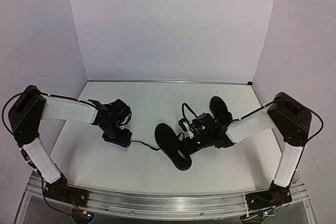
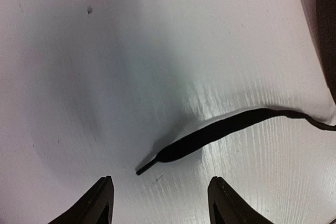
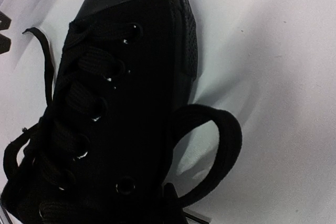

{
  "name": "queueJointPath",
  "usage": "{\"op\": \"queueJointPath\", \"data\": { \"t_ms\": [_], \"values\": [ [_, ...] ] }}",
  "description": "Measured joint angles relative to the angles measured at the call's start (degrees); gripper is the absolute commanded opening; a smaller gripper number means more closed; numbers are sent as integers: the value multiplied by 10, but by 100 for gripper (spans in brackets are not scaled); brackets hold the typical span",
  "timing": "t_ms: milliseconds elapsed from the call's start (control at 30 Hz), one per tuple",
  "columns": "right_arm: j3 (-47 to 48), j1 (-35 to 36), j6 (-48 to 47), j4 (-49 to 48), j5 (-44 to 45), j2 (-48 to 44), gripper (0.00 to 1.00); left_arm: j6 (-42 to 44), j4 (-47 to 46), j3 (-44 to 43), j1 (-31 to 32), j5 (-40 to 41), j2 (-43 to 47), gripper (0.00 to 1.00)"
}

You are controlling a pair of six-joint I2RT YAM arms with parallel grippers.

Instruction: Tie the shoes

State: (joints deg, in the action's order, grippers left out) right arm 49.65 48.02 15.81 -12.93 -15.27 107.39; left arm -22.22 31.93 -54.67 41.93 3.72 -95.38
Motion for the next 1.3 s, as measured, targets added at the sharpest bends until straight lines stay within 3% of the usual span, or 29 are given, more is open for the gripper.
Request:
{"op": "queueJointPath", "data": {
  "t_ms": [167,367,467,767,967,1300],
  "values": [
    [12,20,-1,-5,-16,12,0,60,-6,-25,-15,-59,-33,56],
    [12,31,2,-5,-27,13,0,108,-24,-46,-15,-98,-72,38],
    [12,32,5,-5,-29,13,0,119,-28,-53,-15,-103,-79,35],
    [10,34,12,-9,-30,13,0,124,-5,-49,-18,-100,-48,49],
    [10,43,18,-9,-30,13,0,153,27,-76,-64,-110,-11,53],
    [10,48,23,-10,-31,13,0,217,53,-115,-90,-128,-90,56]
  ]
}}
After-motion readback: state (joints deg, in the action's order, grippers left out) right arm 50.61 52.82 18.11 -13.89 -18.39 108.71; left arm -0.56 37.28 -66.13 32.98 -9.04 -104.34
